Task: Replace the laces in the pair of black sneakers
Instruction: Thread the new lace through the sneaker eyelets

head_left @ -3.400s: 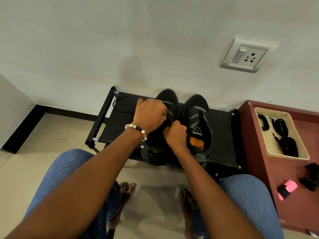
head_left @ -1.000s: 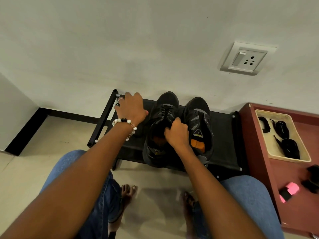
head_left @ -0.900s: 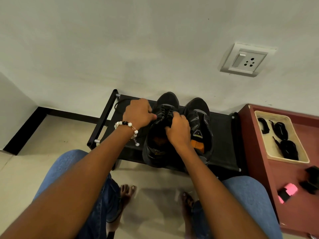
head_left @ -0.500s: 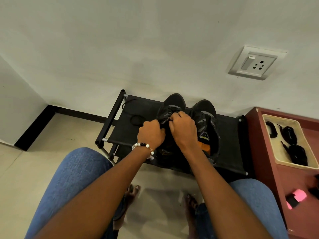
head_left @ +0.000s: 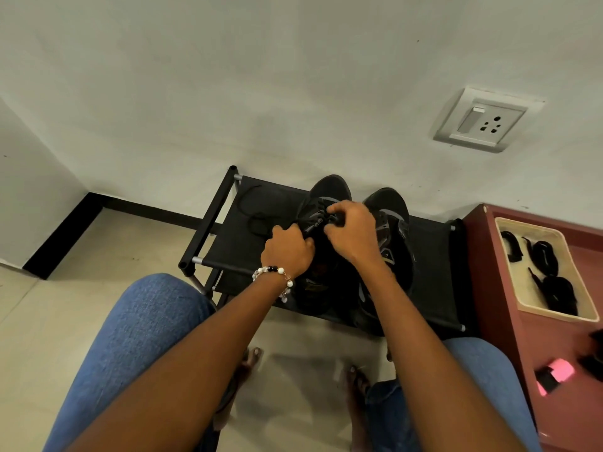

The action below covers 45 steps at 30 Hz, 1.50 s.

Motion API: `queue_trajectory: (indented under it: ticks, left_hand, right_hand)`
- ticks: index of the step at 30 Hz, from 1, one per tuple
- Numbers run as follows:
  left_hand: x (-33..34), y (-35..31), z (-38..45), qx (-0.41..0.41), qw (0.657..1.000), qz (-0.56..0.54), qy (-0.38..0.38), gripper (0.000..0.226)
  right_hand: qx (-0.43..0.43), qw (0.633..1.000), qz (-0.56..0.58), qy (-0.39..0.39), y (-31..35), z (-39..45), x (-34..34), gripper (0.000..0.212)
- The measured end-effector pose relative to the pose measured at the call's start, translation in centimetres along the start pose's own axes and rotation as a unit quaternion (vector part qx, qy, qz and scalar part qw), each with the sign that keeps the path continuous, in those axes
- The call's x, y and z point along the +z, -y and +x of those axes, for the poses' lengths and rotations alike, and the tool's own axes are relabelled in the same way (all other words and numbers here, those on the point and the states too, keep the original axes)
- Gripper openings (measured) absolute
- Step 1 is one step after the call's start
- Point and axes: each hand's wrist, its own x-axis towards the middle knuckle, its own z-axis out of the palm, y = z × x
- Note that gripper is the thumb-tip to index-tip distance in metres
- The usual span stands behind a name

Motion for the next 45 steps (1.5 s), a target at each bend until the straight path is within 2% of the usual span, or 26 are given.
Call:
queue_trajectory:
  ticks: [3,5,7,9,11,12,13,15,16,17,18,19,21,23,24,25,27,30,32,35,37,40,42,43,44,45]
  left_hand:
    - [0.1,-0.1,-0.1,0.003,1.0,0.006,-0.004,0.033]
    - [0.2,-0.1,0.0,0.01,1.0,0.016,-0.009,0.032]
    - [0.3,-0.1,0.0,0.017,0.999,0.024,-0.015,0.032]
    - [0.3,-0.1,0.0,0.018,0.999,0.031,-0.02,0.033]
    - [0.4,-0.1,0.1,0.02,0.999,0.034,-0.022,0.033]
    - [0.4,-0.1,0.1,0.02,0.999,0.033,-0.022,0.033]
    - [0.4,-0.1,0.1,0.021,0.999,0.031,-0.021,0.033]
    - [0.4,-0.1,0.1,0.018,0.999,0.03,-0.019,0.032]
    - [0.4,-0.2,0.1,0.016,0.999,0.031,-0.019,0.032]
    - [0.4,-0.2,0.1,0.016,0.999,0.032,-0.02,0.032]
    - [0.4,-0.3,0.1,0.015,0.999,0.034,-0.019,0.031]
    - [0.4,-0.4,0.0,0.016,0.999,0.035,-0.019,0.031]
    - [0.4,-0.4,0.0,0.016,0.999,0.035,-0.02,0.03]
    - [0.4,-0.3,0.1,0.018,0.999,0.032,-0.023,0.03]
    - [0.5,-0.3,0.2,0.018,0.999,0.03,-0.024,0.03]
    - [0.5,-0.2,0.2,0.017,0.999,0.029,-0.025,0.031]
    - [0.6,-0.2,0.3,0.017,0.999,0.029,-0.028,0.032]
    - [0.6,-0.2,0.4,0.018,0.999,0.033,-0.033,0.031]
    - [0.7,-0.3,0.3,0.017,0.999,0.034,-0.032,0.031]
    - [0.6,-0.4,0.2,0.017,0.998,0.041,-0.035,0.031]
    - [0.4,-0.3,0.3,0.019,0.998,0.043,-0.036,0.031]
    - [0.3,-0.3,0.3,0.021,0.998,0.042,-0.034,0.031]
    - [0.3,-0.3,0.3,0.024,0.998,0.041,-0.033,0.031]
    - [0.3,-0.3,0.3,0.025,0.998,0.041,-0.033,0.03]
    - [0.3,-0.3,0.3,0.025,0.998,0.041,-0.032,0.03]
    - [0.3,-0.3,0.3,0.024,0.998,0.04,-0.031,0.03]
  right_hand:
    - [-0.1,0.96,-0.263,0.009,0.2,-0.6,0.6,0.026]
    - [-0.129,0.944,-0.302,-0.027,0.0,-0.7,0.7,0.023]
    - [-0.136,0.952,-0.269,-0.049,0.0,-0.6,0.7,0.02]
    - [-0.094,0.983,-0.142,-0.063,0.2,-0.7,0.5,0.011]
    - [-0.013,0.993,0.07,-0.09,0.4,-0.7,0.0,0.006]
    - [0.048,0.973,0.203,-0.097,0.5,-0.6,-0.6,0.008]
    - [0.111,0.93,0.338,-0.094,0.6,-0.4,-1.3,0.009]
    - [0.206,0.806,0.551,-0.067,0.3,-0.1,-2.3,0.009]
    - [0.232,0.761,0.603,-0.055,0.1,0.1,-2.6,0.007]
    - [0.249,0.741,0.622,-0.048,0.0,0.2,-2.6,0.006]
    - [0.257,0.743,0.617,-0.041,0.0,0.1,-2.5,0.006]
    - [0.254,0.766,0.59,-0.04,0.0,0.0,-2.1,0.006]
    - [0.206,0.853,0.477,-0.04,0.1,-0.1,-1.6,0.011]
    - [0.095,0.953,0.287,-0.034,-0.1,0.0,-1.3,0.022]
    - [0.029,0.988,0.154,-0.016,-0.4,0.1,-1.1,0.023]
    - [-0.031,0.999,0.006,0.006,-0.7,0.2,-0.8,0.023]
    - [-0.103,0.972,-0.207,0.032,-0.8,-0.1,-0.3,0.024]
    - [-0.129,0.962,-0.241,-0.01,-0.3,-0.6,0.1,0.022]
    - [-0.115,0.974,-0.192,-0.032,-0.2,-0.5,0.2,0.014]
    - [-0.029,0.995,0.074,-0.052,-0.2,-0.2,-0.2,0.01]
    - [0.05,0.949,0.308,-0.046,0.3,-0.4,-0.9,0.014]
    - [0.106,0.802,0.587,-0.019,0.8,-0.4,-2.5,0.02]
    - [0.11,0.722,0.683,-0.011,0.8,-0.1,-3.0,0.023]
    - [0.108,0.712,0.694,-0.013,0.7,0.2,-2.9,0.023]
    - [0.104,0.725,0.681,-0.016,0.7,0.2,-2.7,0.022]
    - [0.095,0.761,0.641,-0.021,0.6,0.3,-2.4,0.019]
